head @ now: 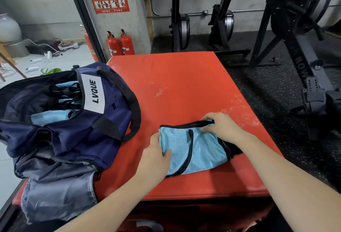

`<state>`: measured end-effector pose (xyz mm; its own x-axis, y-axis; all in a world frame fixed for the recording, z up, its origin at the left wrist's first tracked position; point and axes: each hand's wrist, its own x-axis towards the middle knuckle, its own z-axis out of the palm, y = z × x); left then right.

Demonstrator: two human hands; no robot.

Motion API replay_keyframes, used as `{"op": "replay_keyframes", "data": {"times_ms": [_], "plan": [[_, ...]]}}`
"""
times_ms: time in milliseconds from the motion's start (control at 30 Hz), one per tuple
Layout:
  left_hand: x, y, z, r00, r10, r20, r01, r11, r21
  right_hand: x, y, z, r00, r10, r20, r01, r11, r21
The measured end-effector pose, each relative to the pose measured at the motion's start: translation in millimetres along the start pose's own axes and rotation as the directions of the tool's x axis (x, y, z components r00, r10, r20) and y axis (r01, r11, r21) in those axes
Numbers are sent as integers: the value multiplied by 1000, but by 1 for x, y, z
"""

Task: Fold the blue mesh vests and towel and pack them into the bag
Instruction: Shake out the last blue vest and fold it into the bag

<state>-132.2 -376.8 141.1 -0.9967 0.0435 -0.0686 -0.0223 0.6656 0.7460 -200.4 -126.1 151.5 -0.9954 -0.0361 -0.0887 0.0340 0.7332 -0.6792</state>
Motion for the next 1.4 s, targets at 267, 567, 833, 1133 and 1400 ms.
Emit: {"op": "replay_keyframes", "data": {"times_ms": [267, 567, 833, 1133, 1400], "plan": [[0, 3, -8, 999, 31, -40, -16, 941, 338, -5, -5, 1, 999, -25, -30, 20, 988, -152], [50, -2, -10, 915, 397, 72, -397, 852, 343, -57, -33, 8, 924, -236, -300, 180, 962, -203], [58, -2, -6, 918, 336, 210, -395, 814, 425, -80, -17, 31, 995, 96, 0, -88, 911, -403], [29, -6, -13, 877, 381, 292, -461, 838, 292, -46, 12, 19, 982, -173, -79, 147, 954, -262], [26, -7, -14, 744, 571, 348, -665, 686, 296, -78, -4, 35, 903, -412, 125, 430, 862, -267]]}}
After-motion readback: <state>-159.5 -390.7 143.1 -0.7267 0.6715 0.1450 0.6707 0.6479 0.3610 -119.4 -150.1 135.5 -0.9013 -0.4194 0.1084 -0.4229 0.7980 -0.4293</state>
